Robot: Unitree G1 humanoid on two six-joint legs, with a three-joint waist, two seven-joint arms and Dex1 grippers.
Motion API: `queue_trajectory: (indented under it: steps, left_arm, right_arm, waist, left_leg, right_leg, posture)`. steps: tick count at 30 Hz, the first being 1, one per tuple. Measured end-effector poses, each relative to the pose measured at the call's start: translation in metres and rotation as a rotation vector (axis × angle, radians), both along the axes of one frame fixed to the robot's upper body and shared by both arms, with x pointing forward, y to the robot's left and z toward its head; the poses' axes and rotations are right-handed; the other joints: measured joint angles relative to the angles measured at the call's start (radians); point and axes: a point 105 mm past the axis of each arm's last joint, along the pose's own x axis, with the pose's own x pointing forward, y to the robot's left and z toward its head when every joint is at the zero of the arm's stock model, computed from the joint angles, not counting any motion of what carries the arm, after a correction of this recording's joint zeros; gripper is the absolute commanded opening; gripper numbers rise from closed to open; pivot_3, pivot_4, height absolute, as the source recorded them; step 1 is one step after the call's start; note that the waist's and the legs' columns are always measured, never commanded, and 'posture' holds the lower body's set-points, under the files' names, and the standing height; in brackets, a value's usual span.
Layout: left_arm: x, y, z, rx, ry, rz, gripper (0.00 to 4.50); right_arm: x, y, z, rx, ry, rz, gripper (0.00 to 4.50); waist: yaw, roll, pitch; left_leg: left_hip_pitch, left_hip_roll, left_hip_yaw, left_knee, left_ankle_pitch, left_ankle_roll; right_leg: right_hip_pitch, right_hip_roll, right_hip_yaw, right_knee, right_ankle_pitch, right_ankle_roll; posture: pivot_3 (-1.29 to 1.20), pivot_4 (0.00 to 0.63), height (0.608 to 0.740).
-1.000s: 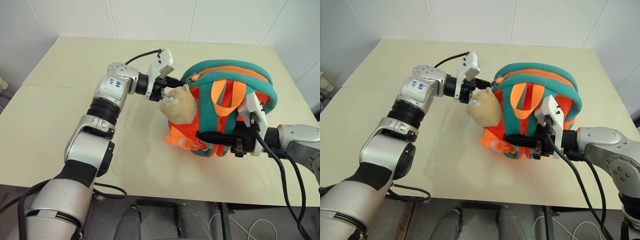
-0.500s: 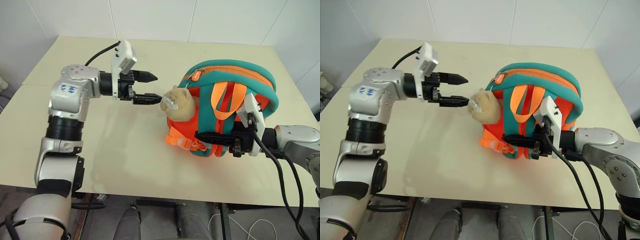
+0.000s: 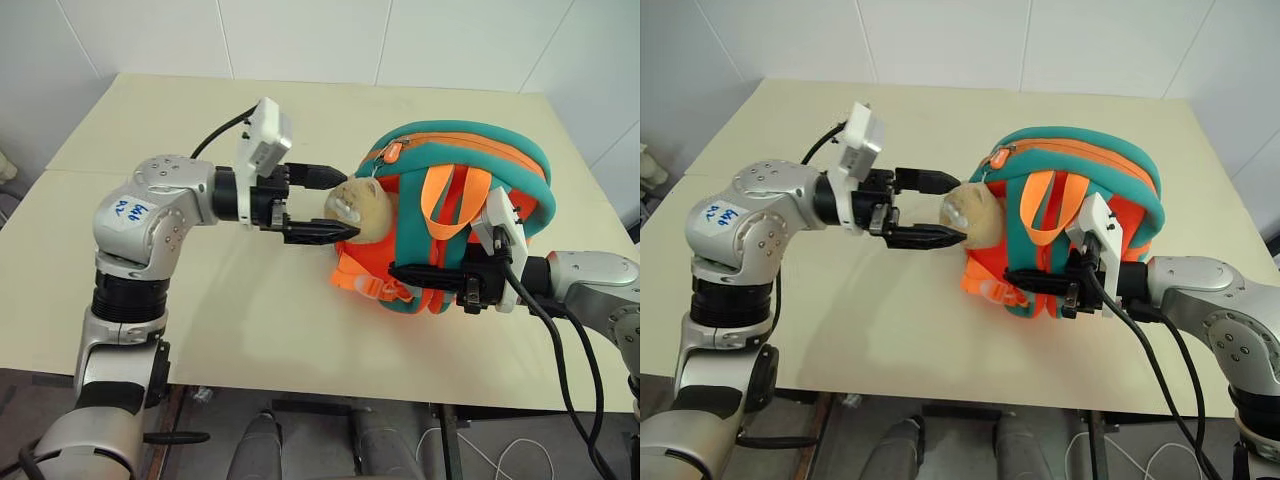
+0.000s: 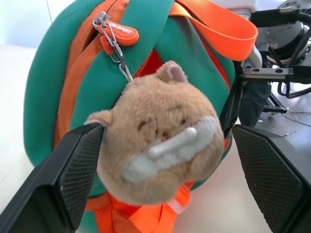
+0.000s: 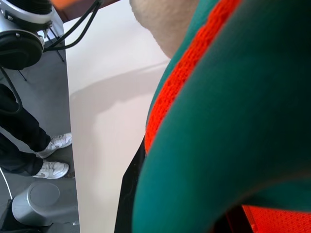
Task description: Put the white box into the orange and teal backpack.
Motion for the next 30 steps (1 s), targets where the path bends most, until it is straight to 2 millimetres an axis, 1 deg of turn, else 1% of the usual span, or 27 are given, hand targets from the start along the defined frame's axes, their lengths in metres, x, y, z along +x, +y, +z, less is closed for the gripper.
queue_trajectory:
  steps: [7,11,13,15,18,21,23,24,30]
  left_arm:
    - [0.007,-0.001,-0.005,0.013,0.012,0.026,1.79]
    - [0.010,0.003,0.004,0.029,0.003,0.046,0.81]
    - [0.014,0.005,0.008,0.029,0.008,0.060,0.52]
    - [0.021,0.013,0.011,0.035,0.026,0.097,0.41]
    - [0.031,0.029,0.019,0.048,0.034,0.162,0.40]
    - [0.042,0.049,0.017,0.090,0.041,0.233,0.38]
    - [0.054,0.067,0.008,0.142,0.058,0.300,0.36]
    - [0.057,0.072,0.003,0.165,0.067,0.311,0.36]
    - [0.068,0.083,-0.029,0.304,0.109,0.298,0.35]
  right_arm:
    - [0.000,0.000,-0.001,0.000,0.002,-0.006,0.00]
    - [-0.002,-0.002,-0.004,0.011,0.005,-0.012,0.00]
    - [-0.002,-0.002,-0.003,0.022,-0.004,-0.014,0.00]
    - [-0.005,-0.002,-0.005,0.024,0.000,-0.009,0.00]
    - [-0.008,-0.002,-0.007,0.031,0.009,-0.001,0.00]
    - [-0.010,-0.001,-0.007,0.038,0.005,0.009,0.00]
    - [-0.012,0.000,-0.009,0.038,0.013,0.013,0.00]
    - [-0.012,0.000,-0.010,0.038,0.016,0.013,0.00]
    - [-0.013,0.001,-0.009,0.040,0.015,0.017,0.00]
  waist:
    - [0.001,0.000,0.000]
    - [0.002,0.000,0.000]
    - [0.001,0.000,0.000]
    - [0.000,0.000,0.000]
    - [-0.004,0.000,0.000]
    - [-0.007,0.000,0.000]
    - [-0.009,0.000,0.000]
    - [-0.009,0.000,0.000]
    - [-0.009,0.000,0.000]
  left_leg:
    - [0.000,0.000,0.000,0.000,0.000,0.000]
    - [0.000,0.000,0.000,0.000,0.000,0.000]
    - [0.000,0.000,0.000,0.000,0.000,0.000]
    - [0.000,0.000,0.000,0.000,0.000,0.000]
    - [0.000,0.000,0.000,-0.001,0.000,0.000]
    - [0.000,0.000,0.000,-0.001,0.000,0.000]
    - [0.001,0.000,0.000,-0.002,0.000,0.000]
    - [0.000,0.000,0.000,-0.002,0.000,0.000]
    - [0.000,0.000,0.000,-0.002,0.000,0.000]
  right_leg:
    - [0.000,0.000,0.000,0.000,0.000,0.000]
    - [0.000,0.000,0.000,-0.001,0.000,0.000]
    - [0.000,0.000,0.000,-0.001,0.000,0.000]
    - [0.000,0.000,0.000,-0.001,0.000,0.000]
    - [0.000,0.000,0.000,-0.001,0.000,0.000]
    - [0.000,0.000,0.000,-0.001,0.000,0.000]
    - [0.000,0.000,0.000,-0.001,0.000,0.000]
    - [0.000,0.000,0.000,-0.001,0.000,0.000]
    - [0.000,0.000,0.000,-0.003,0.000,0.000]
  posture:
    - [0.00,0.150,0.740]
    - [0.00,0.150,0.740]
    - [0.00,0.150,0.740]
    - [0.00,0.150,0.740]
    - [0.00,0.150,0.740]
    - [0.00,0.150,0.740]
    - [0.00,0.150,0.740]
    - [0.00,0.150,0.740]
    - [0.00,0.150,0.740]
